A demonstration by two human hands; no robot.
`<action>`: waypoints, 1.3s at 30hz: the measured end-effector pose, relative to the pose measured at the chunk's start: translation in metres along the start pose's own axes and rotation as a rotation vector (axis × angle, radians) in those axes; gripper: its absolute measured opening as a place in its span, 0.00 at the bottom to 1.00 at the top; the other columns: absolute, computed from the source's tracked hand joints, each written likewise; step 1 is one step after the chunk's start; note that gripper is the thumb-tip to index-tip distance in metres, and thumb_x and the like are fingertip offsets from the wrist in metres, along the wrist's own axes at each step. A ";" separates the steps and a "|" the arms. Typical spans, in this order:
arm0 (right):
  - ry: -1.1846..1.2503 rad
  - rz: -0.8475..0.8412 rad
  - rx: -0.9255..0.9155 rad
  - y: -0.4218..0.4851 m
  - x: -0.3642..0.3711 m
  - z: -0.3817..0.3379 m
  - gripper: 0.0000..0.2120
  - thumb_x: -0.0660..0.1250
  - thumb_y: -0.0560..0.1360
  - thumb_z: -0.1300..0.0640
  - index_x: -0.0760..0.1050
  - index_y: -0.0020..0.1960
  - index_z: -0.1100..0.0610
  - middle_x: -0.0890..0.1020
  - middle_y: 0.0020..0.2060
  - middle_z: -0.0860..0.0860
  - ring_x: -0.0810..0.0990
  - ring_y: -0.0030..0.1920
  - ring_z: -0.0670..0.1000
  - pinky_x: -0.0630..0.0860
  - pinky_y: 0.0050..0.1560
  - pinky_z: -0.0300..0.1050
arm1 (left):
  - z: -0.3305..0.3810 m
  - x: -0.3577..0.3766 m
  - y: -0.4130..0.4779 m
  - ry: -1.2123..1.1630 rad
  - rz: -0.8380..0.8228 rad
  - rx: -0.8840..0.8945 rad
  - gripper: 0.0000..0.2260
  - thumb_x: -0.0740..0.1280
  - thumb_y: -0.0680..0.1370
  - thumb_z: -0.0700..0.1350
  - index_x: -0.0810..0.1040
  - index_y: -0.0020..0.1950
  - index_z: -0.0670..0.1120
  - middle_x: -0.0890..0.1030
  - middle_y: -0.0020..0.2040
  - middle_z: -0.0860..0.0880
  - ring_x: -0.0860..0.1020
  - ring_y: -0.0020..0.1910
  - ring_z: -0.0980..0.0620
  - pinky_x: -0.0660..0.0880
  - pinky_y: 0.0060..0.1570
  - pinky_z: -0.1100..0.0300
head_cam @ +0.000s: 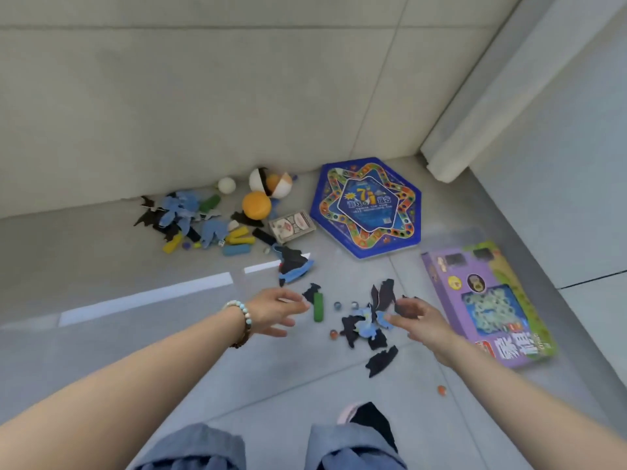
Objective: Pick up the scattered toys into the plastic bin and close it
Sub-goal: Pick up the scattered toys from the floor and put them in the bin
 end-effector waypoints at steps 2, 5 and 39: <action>-0.040 0.072 -0.049 0.013 -0.002 0.010 0.26 0.77 0.66 0.60 0.72 0.62 0.59 0.74 0.59 0.56 0.74 0.55 0.51 0.69 0.56 0.41 | -0.008 0.014 0.015 -0.019 -0.021 -0.026 0.13 0.68 0.75 0.50 0.73 0.59 0.50 0.76 0.60 0.48 0.78 0.55 0.48 0.78 0.49 0.57; -0.162 0.202 -0.043 0.034 -0.006 0.021 0.35 0.79 0.63 0.51 0.68 0.66 0.54 0.67 0.63 0.56 0.69 0.64 0.55 0.66 0.66 0.46 | -0.023 0.034 0.031 -0.007 -0.078 -0.097 0.15 0.67 0.76 0.50 0.73 0.60 0.47 0.76 0.60 0.46 0.79 0.51 0.47 0.80 0.47 0.56; 0.271 -0.096 -0.446 -0.028 0.048 -0.018 0.12 0.74 0.68 0.63 0.78 0.48 0.52 0.82 0.42 0.45 0.79 0.42 0.39 0.77 0.43 0.36 | 0.005 0.105 0.047 -0.800 -0.157 -0.067 0.18 0.53 0.82 0.50 0.77 0.54 0.40 0.80 0.52 0.41 0.79 0.50 0.45 0.80 0.47 0.55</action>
Point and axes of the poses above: each hand's wrist, its own y-axis towards the middle knuckle, its own x-axis out of the palm, z = x × y, the point moved 6 cm from there along y, towards the middle knuckle
